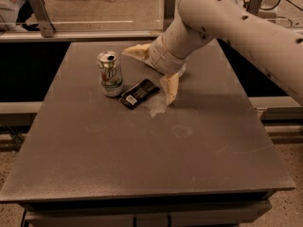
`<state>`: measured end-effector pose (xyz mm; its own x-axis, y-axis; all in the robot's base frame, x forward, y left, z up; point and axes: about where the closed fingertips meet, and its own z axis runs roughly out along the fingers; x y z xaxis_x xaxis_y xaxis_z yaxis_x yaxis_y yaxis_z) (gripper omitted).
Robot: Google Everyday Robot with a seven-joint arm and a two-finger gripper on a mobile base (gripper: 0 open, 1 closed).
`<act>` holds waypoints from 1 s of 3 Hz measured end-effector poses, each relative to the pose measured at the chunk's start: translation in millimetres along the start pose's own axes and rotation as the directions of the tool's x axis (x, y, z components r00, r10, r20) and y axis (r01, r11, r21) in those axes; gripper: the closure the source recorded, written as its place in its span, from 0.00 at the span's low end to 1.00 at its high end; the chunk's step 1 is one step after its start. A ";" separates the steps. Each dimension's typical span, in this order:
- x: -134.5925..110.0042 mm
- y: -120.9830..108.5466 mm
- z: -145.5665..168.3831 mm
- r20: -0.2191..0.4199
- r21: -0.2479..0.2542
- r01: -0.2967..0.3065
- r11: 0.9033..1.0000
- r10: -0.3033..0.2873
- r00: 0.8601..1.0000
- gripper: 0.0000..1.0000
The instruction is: Move rxbar chocolate near 7up can
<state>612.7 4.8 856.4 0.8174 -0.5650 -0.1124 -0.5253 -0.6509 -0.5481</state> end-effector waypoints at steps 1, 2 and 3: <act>-0.9 8.0 -29.7 -0.043 -0.070 -0.042 0.997 0.039 0.998 0.00; 3.9 8.8 -102.8 -0.179 -0.143 -0.159 0.977 0.133 0.975 0.00; -0.7 26.0 -110.5 -0.179 -0.208 -0.199 0.958 0.163 0.970 0.00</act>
Offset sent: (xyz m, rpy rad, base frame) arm -0.0870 -0.1381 0.1520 -0.4242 0.2246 -0.3909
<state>572.4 -67.8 933.9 0.6654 -0.7448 -0.0502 -0.7148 -0.6163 -0.3304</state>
